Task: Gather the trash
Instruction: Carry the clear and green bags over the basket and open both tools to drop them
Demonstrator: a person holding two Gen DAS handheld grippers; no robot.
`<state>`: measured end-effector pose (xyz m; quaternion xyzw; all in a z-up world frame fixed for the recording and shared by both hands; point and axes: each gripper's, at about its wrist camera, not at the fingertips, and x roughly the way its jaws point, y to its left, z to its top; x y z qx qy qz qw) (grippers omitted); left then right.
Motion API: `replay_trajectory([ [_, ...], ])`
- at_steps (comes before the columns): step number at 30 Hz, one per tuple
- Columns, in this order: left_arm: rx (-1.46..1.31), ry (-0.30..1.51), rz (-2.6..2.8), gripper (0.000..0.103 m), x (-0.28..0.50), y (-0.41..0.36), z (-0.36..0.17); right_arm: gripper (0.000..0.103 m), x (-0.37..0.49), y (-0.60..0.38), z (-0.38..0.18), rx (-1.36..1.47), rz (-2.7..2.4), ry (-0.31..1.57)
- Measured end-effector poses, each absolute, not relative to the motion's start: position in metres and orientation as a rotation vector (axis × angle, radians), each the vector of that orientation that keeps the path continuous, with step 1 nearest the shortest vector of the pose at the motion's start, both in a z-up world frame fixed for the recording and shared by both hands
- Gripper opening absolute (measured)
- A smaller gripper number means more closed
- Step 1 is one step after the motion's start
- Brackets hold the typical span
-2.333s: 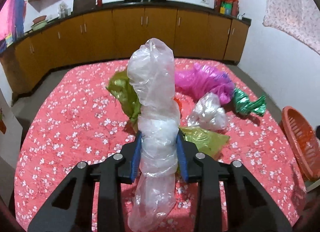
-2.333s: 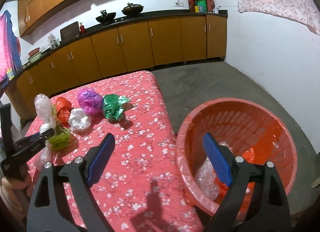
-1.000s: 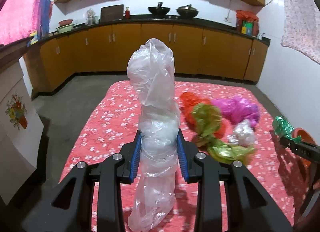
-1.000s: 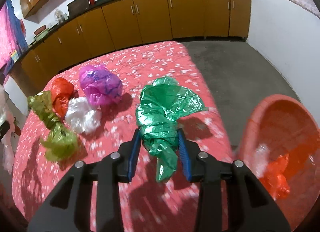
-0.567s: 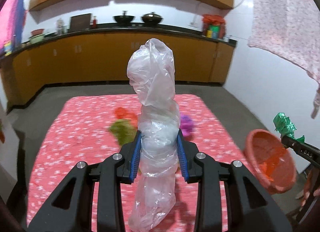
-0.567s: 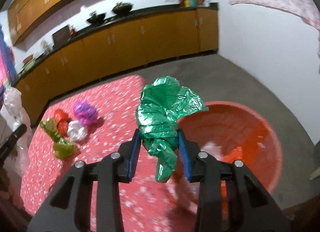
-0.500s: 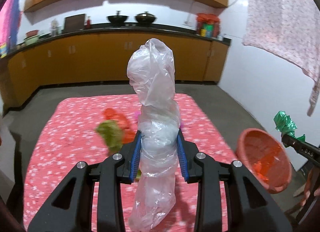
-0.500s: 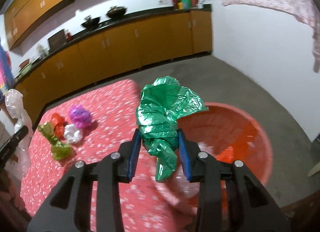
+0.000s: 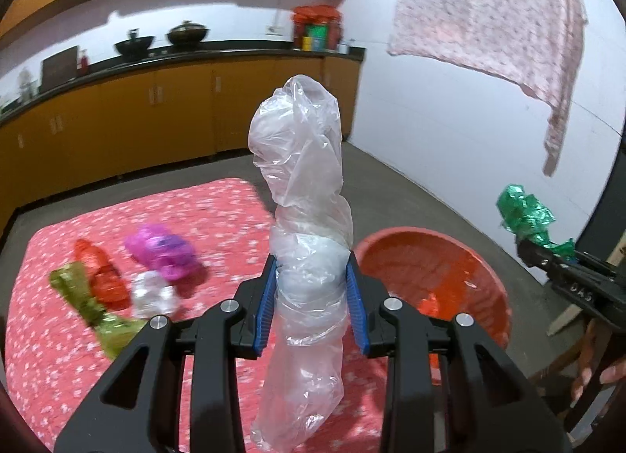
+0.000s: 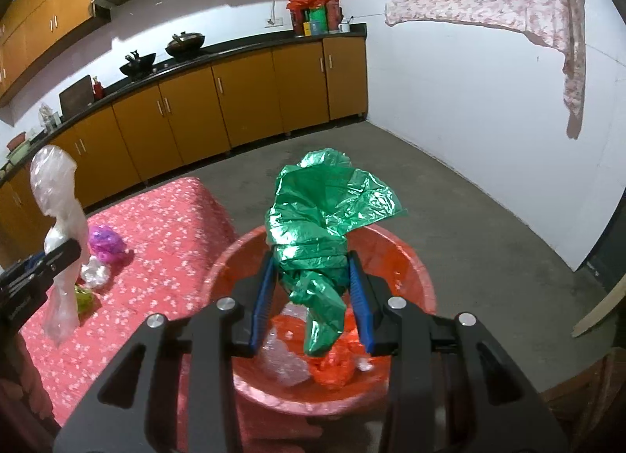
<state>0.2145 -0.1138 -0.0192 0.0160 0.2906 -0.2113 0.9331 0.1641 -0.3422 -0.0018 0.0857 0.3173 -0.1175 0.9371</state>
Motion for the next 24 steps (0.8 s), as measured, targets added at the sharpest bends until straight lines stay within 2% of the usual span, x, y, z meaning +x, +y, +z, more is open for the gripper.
replay_trajectory([
  [24, 0.110, 0.658, -0.628, 0.034, 0.223, -0.187, -0.052, 0.036, 0.168, -0.367, -0.037, 0.179, -0.293, 0.693],
])
